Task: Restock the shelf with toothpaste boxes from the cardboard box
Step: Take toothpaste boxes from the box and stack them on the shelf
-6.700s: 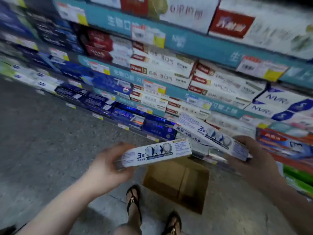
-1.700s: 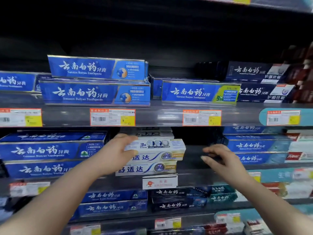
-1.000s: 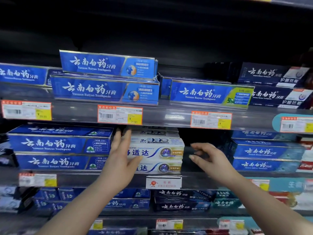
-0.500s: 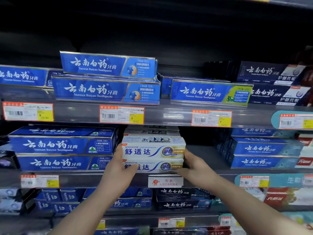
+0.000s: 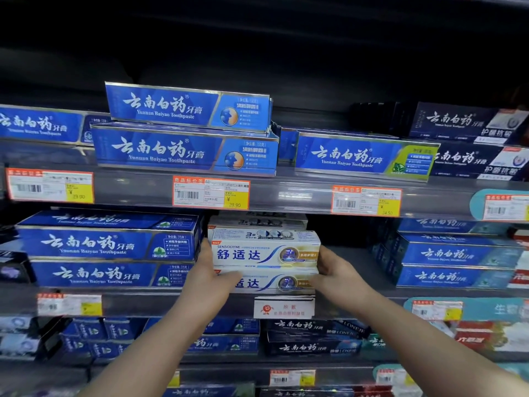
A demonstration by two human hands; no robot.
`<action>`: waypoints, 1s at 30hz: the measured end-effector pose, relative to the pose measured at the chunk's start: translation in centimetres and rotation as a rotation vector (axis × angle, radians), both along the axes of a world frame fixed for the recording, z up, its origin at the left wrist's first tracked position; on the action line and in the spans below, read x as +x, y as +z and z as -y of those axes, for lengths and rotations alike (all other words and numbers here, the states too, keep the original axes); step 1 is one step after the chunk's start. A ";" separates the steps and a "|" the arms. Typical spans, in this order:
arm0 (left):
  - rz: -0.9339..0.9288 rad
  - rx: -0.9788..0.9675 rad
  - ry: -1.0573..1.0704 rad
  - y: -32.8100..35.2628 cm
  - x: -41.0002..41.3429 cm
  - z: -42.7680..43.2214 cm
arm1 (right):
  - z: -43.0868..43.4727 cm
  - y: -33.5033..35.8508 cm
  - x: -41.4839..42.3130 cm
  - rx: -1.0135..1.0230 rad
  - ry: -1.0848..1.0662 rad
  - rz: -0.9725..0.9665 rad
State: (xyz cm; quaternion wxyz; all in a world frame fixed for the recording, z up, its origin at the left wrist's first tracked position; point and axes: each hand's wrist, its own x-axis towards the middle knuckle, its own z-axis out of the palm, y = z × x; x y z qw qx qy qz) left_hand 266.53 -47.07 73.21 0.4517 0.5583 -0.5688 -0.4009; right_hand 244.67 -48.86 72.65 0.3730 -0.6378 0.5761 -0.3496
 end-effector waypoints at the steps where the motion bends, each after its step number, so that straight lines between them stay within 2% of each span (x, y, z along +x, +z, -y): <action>1: -0.011 0.009 0.004 0.0 0.0 0.2 | 0.0 0.0 0.1 0.011 0.016 0.001; 14: -0.190 0.051 0.064 0.2 -0.6 1.4 | -0.2 1.1 0.8 0.035 0.016 0.068; 25: -0.086 0.048 0.055 0.4 -0.6 1.7 | 0.4 0.9 0.5 0.058 -0.003 0.094; 30: -0.015 -0.026 0.105 0.1 -0.9 1.1 | 0.5 0.9 0.3 0.087 0.008 0.077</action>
